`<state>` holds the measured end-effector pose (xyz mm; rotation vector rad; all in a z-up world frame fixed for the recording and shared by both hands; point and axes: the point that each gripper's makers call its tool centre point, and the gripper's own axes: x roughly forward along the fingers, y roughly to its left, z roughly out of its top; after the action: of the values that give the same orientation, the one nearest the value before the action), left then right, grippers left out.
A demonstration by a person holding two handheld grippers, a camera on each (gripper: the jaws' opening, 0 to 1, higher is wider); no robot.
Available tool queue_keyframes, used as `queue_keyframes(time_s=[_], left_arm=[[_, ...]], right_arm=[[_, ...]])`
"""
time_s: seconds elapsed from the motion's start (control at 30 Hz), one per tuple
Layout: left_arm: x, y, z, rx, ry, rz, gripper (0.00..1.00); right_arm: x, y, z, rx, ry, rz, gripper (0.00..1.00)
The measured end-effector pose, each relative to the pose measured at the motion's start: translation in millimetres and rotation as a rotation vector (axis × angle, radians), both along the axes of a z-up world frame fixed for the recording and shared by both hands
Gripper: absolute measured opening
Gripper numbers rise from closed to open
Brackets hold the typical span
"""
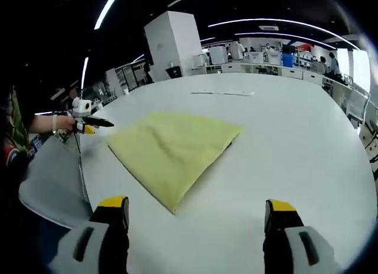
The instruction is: Fold the garment on the visible template until the final outline fits inside the template.
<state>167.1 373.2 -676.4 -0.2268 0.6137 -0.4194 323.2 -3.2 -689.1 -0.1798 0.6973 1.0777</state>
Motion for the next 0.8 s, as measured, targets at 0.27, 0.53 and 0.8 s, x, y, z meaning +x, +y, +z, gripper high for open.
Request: queue_keyframes(time_s=[0.27, 0.53, 0.8], left_arm=[[-4.8, -4.4, -4.1, 0.036, 0.007, -0.012, 0.99], [-7.1, -5.2, -2.5, 0.029, 0.012, 0.002, 0.99], [-6.9, -5.2, -1.8, 0.026, 0.011, 0.009, 0.99]], right_arm=[[4.0, -6.7, 7.4, 0.013, -0.017, -0.03, 1.0], [1.1, -3.1, 8.3, 0.036, -0.005, -0.038, 1.0], [-1.1, 2.5, 4.9, 0.043, 0.003, -0.035, 1.0]])
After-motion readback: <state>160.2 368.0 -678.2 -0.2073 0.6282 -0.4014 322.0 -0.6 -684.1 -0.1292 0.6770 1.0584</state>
